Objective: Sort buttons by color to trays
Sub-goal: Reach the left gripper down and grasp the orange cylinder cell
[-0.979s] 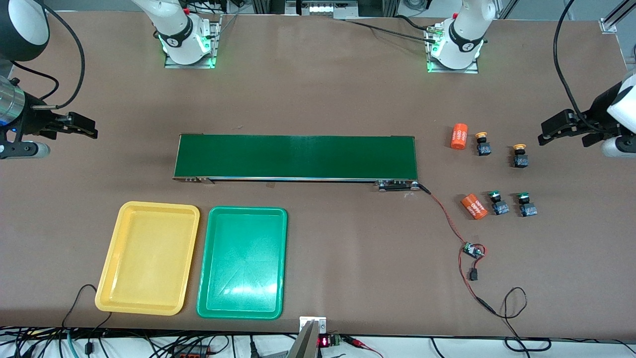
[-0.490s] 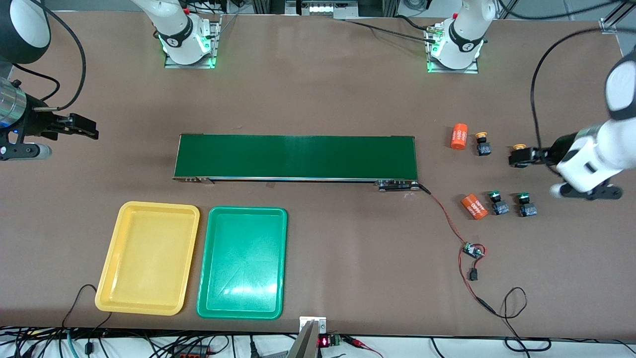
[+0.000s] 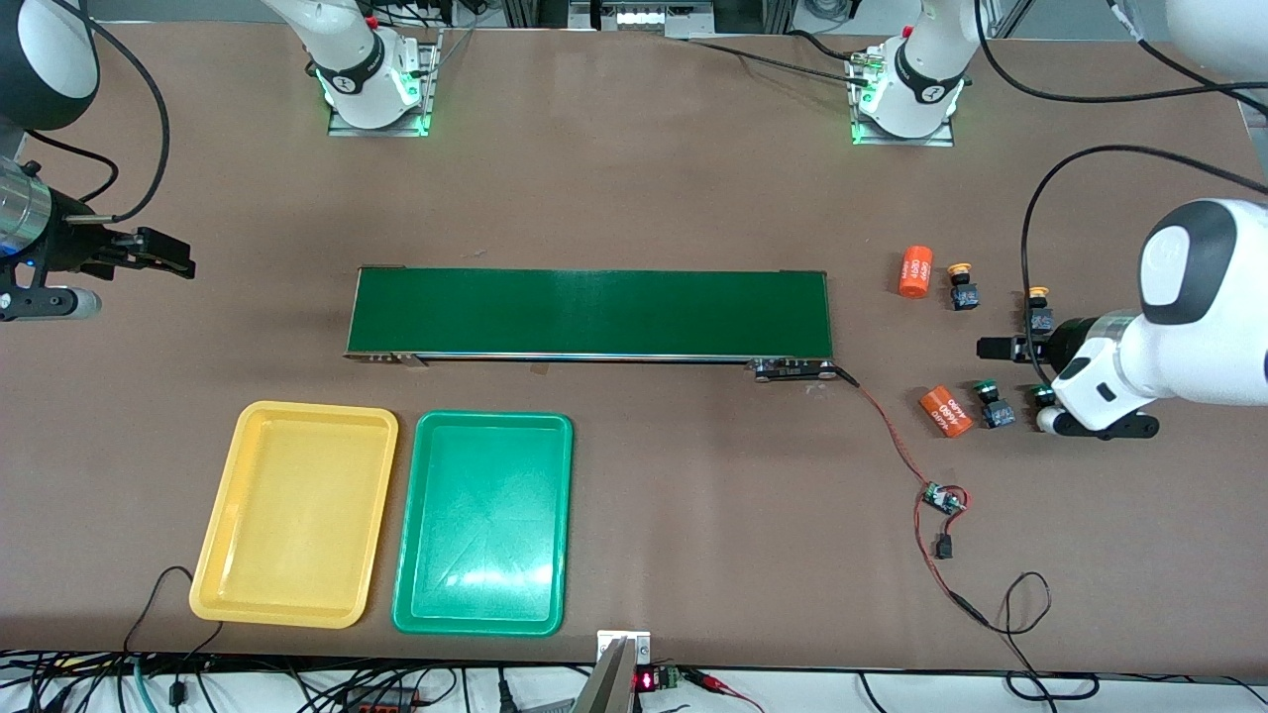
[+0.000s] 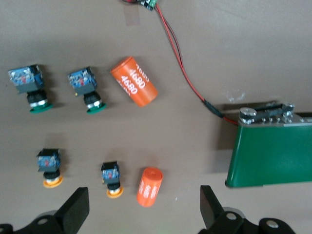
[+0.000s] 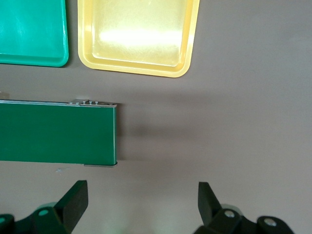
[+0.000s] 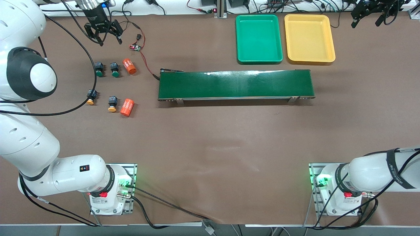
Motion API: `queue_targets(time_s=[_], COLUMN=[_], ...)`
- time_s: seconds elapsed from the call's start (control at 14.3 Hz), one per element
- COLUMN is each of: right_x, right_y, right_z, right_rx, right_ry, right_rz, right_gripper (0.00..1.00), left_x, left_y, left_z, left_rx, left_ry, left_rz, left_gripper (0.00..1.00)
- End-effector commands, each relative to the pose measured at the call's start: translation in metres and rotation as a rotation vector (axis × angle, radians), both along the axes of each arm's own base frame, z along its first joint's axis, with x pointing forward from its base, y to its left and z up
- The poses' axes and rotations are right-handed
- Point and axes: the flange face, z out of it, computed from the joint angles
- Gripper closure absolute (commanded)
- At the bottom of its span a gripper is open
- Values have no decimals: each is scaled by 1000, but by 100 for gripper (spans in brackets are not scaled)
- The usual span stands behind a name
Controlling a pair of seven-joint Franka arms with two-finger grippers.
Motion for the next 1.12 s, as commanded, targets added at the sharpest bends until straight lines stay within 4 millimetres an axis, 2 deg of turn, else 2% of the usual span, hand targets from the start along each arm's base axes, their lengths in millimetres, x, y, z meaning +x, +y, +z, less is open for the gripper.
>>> queue_targets(time_s=[0.0, 0.21, 0.28, 0.42, 0.7, 1.05], right_x=[4, 4, 4, 5, 6, 8], right_y=[-1, 2, 4, 6, 13, 12], right_z=[1, 1, 1, 0, -1, -3], right_rx=[-5, -1, 0, 2, 1, 1], right_ry=[-8, -8, -10, -10, -11, -16], right_rz=[-2, 5, 8, 12, 25, 23], right_gripper=[0, 0, 0, 0, 0, 0], left_x=[-1, 8, 10, 14, 19, 25], left_y=[7, 2, -2, 2, 11, 15], left_z=[-28, -61, -78, -100, -128, -161], left_rx=[48, 120, 141, 149, 142, 127], left_ry=[-18, -13, -6, -9, -26, -85], left_rz=[78, 218, 240, 252, 276, 290], left_gripper=[0, 0, 0, 0, 0, 0])
